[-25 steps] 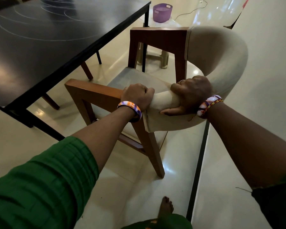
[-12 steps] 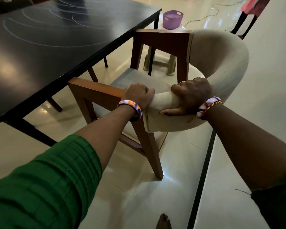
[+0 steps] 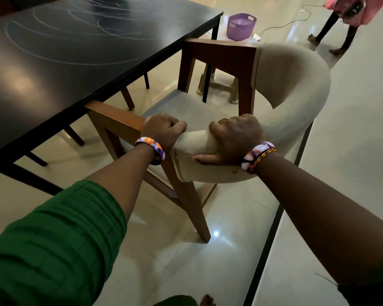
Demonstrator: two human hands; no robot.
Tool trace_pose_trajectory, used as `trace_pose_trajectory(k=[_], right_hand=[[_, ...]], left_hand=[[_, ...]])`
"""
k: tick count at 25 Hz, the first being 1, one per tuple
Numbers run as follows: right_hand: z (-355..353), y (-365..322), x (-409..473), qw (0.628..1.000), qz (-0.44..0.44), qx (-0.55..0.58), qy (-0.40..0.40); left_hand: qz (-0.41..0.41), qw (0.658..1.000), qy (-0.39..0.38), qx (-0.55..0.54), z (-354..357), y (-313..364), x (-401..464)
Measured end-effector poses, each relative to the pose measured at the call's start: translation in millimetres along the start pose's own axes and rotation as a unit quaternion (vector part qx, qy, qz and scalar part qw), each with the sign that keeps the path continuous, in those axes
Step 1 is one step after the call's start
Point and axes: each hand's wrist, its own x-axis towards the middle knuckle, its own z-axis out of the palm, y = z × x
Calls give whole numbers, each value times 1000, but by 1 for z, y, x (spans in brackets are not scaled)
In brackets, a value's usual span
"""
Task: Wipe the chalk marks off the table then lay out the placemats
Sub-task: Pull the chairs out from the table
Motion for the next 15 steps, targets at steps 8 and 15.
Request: trace_pose_trajectory(k=[8, 15], right_hand=[[-18, -10, 5, 999, 23, -11, -42], [-24, -9, 25, 985, 19, 38, -167]], left_hand=[[-49, 999, -13, 7, -4, 8, -1], [-83, 996, -23, 17, -2, 7, 2]])
